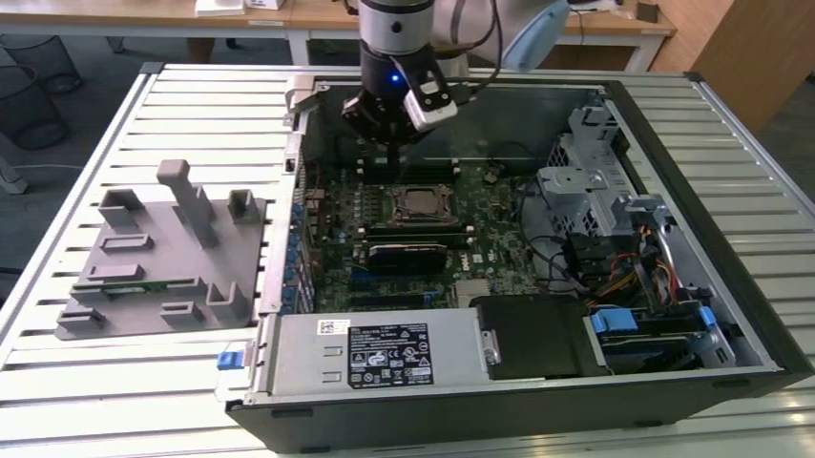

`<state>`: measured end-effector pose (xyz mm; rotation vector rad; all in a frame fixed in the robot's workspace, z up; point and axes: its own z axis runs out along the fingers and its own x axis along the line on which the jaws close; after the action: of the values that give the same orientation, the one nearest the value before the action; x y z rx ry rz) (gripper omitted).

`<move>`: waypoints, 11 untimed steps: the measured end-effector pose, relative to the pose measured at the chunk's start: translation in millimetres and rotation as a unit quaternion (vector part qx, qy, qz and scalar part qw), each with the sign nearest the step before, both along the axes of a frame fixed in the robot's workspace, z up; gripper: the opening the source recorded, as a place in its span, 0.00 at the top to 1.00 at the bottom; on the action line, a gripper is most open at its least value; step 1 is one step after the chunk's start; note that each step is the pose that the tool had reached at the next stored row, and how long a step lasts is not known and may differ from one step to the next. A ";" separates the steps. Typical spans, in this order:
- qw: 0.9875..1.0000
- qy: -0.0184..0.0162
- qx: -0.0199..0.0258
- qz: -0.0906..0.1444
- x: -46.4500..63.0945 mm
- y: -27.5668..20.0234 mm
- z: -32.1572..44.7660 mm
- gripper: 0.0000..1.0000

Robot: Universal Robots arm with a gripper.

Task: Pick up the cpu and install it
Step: 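Install the first cpu locking lever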

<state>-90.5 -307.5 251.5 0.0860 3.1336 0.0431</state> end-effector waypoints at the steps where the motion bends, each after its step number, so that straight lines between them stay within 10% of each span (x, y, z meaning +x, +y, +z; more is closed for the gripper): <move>1: 1.000 0.000 0.000 0.000 3.9 0.0 -0.1 0.89; 3: 1.000 0.000 0.001 0.000 9.9 0.0 -0.5 0.89; 7: 1.000 0.000 0.018 0.000 11.8 -1.2 -1.7 0.89; 11: 1.000 -0.001 0.018 0.000 12.1 -1.6 -3.9 0.89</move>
<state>-78.4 -309.1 247.6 0.0857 3.1305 0.1001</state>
